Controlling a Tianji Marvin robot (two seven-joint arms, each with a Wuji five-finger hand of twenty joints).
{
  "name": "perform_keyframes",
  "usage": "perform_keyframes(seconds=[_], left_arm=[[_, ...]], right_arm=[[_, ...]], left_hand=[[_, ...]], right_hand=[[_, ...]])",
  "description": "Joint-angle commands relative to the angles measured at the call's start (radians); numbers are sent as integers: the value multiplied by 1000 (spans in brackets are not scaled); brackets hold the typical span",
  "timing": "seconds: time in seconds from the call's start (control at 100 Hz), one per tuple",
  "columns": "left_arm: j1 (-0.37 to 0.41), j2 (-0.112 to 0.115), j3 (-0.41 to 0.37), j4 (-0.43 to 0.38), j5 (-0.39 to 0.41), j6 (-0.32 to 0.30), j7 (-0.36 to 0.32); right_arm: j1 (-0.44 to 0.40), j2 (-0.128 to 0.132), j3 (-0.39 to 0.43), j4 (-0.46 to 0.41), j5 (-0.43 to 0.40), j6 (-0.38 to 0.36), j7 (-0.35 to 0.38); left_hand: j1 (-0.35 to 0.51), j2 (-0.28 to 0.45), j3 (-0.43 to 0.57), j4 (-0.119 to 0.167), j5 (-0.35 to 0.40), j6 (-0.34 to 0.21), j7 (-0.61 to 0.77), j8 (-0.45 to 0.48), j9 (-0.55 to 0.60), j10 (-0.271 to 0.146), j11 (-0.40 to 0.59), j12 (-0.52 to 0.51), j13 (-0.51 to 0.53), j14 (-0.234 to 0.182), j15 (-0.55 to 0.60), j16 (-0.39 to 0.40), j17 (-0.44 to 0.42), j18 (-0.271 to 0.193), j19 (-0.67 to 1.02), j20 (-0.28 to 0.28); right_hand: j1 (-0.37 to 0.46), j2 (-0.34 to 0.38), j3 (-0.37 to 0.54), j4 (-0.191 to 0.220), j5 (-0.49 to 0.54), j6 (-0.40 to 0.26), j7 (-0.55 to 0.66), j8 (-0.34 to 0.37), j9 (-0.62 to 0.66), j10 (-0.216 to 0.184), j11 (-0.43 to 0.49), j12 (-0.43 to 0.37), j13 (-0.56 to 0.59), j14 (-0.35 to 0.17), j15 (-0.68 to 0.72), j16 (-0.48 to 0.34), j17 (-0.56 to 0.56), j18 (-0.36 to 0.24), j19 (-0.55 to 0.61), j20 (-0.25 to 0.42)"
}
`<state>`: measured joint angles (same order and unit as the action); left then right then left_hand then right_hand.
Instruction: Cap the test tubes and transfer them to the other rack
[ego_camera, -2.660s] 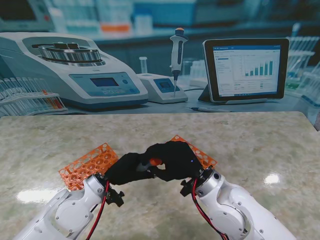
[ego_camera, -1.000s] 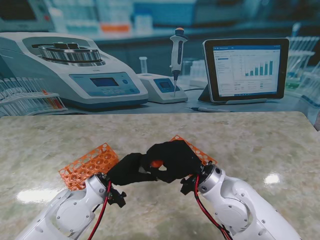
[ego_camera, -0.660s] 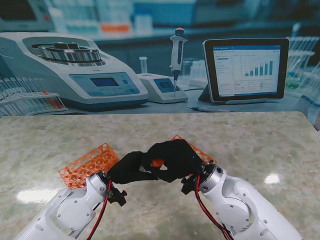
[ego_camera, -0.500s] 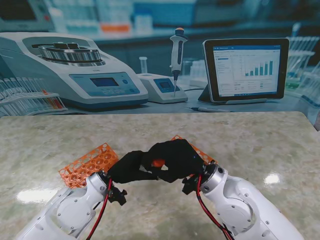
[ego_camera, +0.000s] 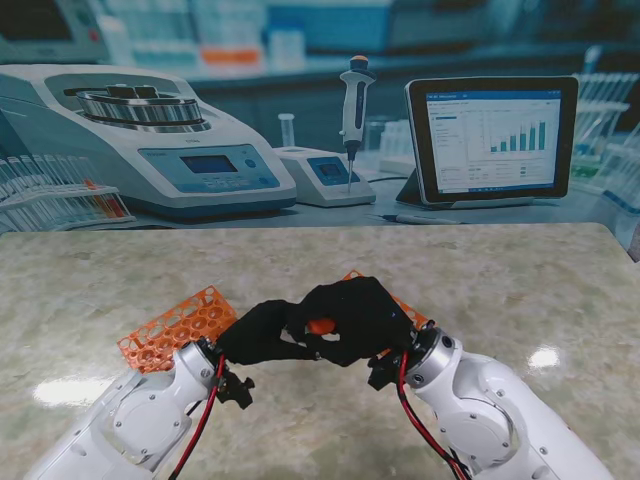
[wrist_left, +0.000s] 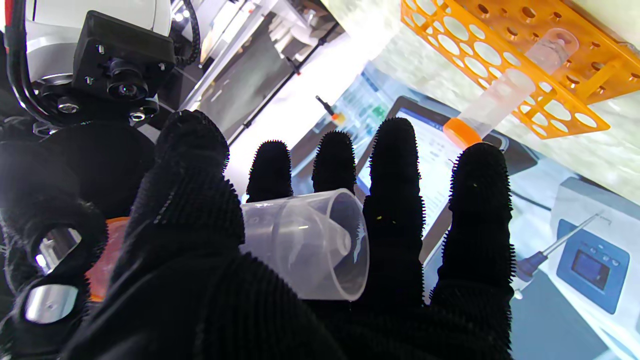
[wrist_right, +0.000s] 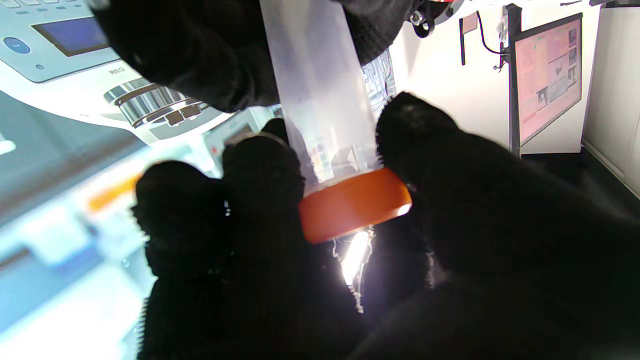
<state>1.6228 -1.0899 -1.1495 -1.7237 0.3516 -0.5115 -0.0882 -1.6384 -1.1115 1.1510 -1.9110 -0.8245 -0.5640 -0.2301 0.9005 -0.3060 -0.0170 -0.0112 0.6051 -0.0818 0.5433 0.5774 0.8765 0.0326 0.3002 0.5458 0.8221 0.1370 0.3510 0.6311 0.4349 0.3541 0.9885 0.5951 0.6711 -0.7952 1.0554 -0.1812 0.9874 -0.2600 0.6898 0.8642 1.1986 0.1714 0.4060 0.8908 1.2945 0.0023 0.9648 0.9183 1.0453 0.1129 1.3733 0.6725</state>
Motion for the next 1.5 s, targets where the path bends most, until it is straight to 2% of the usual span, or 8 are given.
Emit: perform_keyframes(seconds=[0.0,0.31,0.49,0.66,0.81,1.35,1.41,1.49], left_arm=[[-7,2,0,5,-3,9,-3],[-13,5,4,7,7,12,-13],[-20,7,8,12,6,19,-25],[-20,9,3,11,11,22,-30],[-22,9,-1,14,31,18,-24],[-37,15,2,25,23,31,-54],[-40,15,3,27,20,34,-58],[-43,16,4,30,21,38,-63]], right_arm=[[-15,2,0,-22,-1,-10,7],[-33,4,23,-47,0,-17,22],[-53,6,44,-72,-2,-19,29],[-69,8,61,-96,-7,-20,39],[-78,10,72,-111,-12,-21,47],[-126,13,116,-172,-34,-34,57],[-132,14,120,-177,-37,-36,57],[-138,14,123,-183,-40,-38,57]], left_hand=[[6,67,11,-9,13,9,-52,-33,-27,-1,-33,-37,-27,0,-30,-30,-27,16,-35,-36],[-13,82,13,-6,72,41,-185,-178,-52,33,-132,-209,-141,6,-135,-156,-186,52,-206,-79],[-16,84,11,-7,94,59,-238,-237,-69,55,-164,-275,-189,11,-176,-218,-233,64,-320,-129],[-27,80,10,-7,76,48,-256,-257,-110,58,-186,-315,-252,16,-218,-276,-277,62,-430,-185],[-22,59,12,-8,67,28,-244,-251,-137,47,-189,-325,-299,4,-233,-299,-315,46,-492,-207],[-30,47,12,-9,38,21,-257,-262,-194,53,-208,-356,-370,11,-260,-335,-359,34,-609,-235],[-29,46,12,-9,38,21,-258,-263,-196,52,-209,-358,-373,9,-261,-337,-362,33,-618,-236],[-28,43,13,-10,38,21,-258,-264,-199,55,-209,-359,-375,11,-262,-340,-363,33,-628,-237]], right_hand=[[155,129,286,161,109,-67,97,40,171,-268,185,28,12,-23,12,0,19,-8,16,27],[155,131,288,161,108,-69,104,46,172,-270,187,29,12,-21,10,0,19,-5,14,30],[155,129,289,160,109,-72,105,48,171,-265,187,30,12,-21,11,1,19,-4,15,32],[155,130,289,161,109,-74,108,50,171,-267,189,31,12,-20,12,2,19,-4,15,34],[155,132,288,160,108,-76,110,53,169,-270,190,32,12,-21,11,1,19,-5,15,35],[155,135,286,162,103,-76,110,61,168,-266,191,35,12,-23,14,3,20,-7,15,39],[153,139,285,162,104,-76,110,62,169,-277,190,35,12,-22,14,4,19,-6,15,39],[155,135,285,161,103,-76,109,62,166,-263,190,36,12,-23,13,4,19,-7,14,39]])
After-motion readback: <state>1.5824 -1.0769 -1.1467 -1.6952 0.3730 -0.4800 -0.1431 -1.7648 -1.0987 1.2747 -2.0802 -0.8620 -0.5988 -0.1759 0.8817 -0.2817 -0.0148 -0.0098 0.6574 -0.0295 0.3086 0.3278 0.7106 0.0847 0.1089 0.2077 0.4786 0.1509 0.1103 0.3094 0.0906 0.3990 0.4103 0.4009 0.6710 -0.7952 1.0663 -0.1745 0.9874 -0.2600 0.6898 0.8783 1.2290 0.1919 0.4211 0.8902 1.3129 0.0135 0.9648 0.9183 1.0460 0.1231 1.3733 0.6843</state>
